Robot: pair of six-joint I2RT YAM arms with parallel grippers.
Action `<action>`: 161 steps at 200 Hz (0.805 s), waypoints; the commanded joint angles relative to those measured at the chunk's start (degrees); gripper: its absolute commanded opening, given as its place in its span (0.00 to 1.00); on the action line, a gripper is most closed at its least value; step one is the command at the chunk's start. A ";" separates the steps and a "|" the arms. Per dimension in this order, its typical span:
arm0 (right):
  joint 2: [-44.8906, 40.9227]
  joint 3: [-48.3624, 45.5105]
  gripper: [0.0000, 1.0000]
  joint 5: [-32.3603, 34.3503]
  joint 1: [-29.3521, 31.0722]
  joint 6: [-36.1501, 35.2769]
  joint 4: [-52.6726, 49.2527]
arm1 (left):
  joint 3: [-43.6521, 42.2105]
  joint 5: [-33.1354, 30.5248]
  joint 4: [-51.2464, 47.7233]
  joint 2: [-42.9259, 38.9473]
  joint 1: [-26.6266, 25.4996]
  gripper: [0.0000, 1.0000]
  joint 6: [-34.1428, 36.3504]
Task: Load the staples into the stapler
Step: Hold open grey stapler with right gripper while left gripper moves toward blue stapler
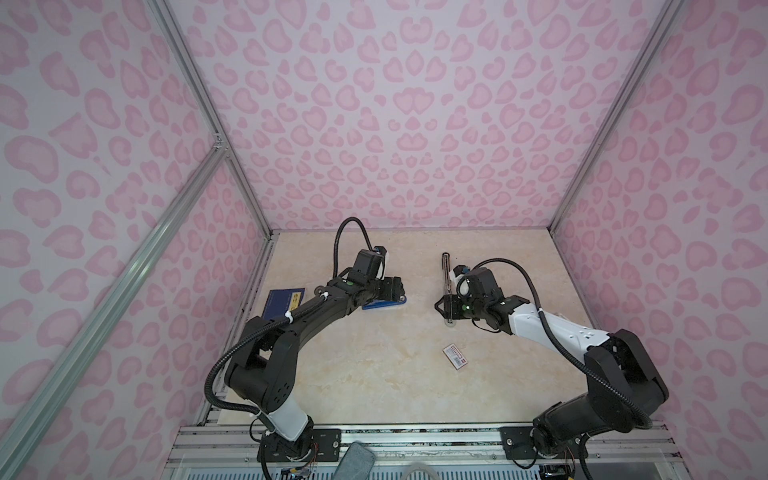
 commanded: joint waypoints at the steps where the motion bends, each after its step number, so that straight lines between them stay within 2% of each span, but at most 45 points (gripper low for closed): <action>1: 0.43 -0.79 0.55 -0.90 0.22 -0.10 1.77 | 4.13 2.35 -2.61 3.96 0.82 0.84 2.76; 41: 0.49 -2.14 0.55 -1.17 0.32 1.33 3.11 | 11.90 6.34 -5.57 11.87 1.73 0.83 4.01; 62: 0.93 -2.33 0.55 -1.09 0.29 1.37 3.09 | 12.99 10.92 -5.46 13.36 1.60 0.79 2.89; 80: 1.86 -2.19 0.55 -1.64 0.28 1.55 3.36 | 12.76 11.77 -5.50 13.62 1.46 0.78 2.77; 116: 3.99 -1.15 0.55 -2.83 0.55 2.12 4.63 | 12.29 10.97 -8.51 13.65 1.24 0.77 5.97; 161: 5.66 -0.79 0.54 -3.14 1.11 2.42 5.51 | 11.98 4.03 -12.05 12.80 0.59 0.78 12.56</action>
